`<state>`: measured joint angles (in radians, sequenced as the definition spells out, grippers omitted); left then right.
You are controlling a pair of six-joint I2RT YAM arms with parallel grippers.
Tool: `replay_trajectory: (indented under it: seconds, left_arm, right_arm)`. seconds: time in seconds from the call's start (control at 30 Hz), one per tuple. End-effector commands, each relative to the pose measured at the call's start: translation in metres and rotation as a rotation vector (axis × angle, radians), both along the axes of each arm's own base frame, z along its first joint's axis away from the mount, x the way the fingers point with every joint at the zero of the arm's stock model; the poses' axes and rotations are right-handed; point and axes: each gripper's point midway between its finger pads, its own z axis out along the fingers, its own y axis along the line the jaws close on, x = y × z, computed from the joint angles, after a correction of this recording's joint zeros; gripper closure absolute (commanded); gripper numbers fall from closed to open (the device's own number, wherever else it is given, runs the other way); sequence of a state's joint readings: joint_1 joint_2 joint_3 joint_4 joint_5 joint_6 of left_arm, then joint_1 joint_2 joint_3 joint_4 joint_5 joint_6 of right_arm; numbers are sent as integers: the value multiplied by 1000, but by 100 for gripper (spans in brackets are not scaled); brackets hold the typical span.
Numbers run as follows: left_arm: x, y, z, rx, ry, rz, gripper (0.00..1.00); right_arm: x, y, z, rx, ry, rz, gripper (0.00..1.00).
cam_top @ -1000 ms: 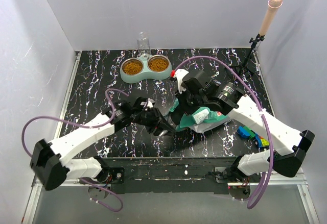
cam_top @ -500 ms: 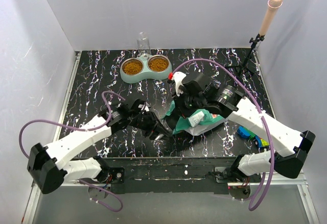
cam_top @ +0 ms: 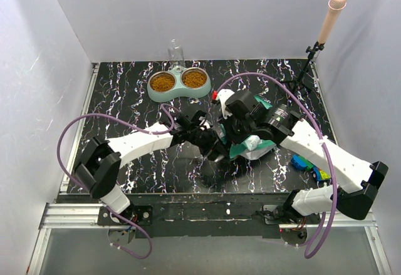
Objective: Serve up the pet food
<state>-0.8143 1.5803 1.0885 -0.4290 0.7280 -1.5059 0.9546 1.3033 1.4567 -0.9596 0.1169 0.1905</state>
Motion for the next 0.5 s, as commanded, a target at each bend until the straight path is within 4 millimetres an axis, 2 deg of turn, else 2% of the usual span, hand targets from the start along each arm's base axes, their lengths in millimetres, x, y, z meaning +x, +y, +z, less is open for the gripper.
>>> replay_trajectory:
  seconds: [0.0,0.03,0.1,0.17,0.23,0.33,0.47]
  left_arm:
    - [49,-29,-18,-102,-174,90,100]
    - [47,-31,-22,-136,-217,43,100]
    - [39,-27,-47,-118,-233,-19,100]
    - [33,-30,-60,-144,-253,-58,100]
    - [32,-33,-59,-192,-281,-62,100]
    - [37,-36,-50,-246,-334,-40,100]
    - [41,-41,-39,-313,-372,-23,100]
  right_arm:
    - [4,27,82,250,-164,40,99]
    - [4,23,80,237,-160,33,99]
    - [0,22,77,241,-147,35,99]
    - [1,19,73,229,-144,17,99]
    - [9,11,67,184,-162,-32,99]
    - [31,-16,55,31,-225,-165,99]
    - [45,-40,47,-97,-304,-222,99]
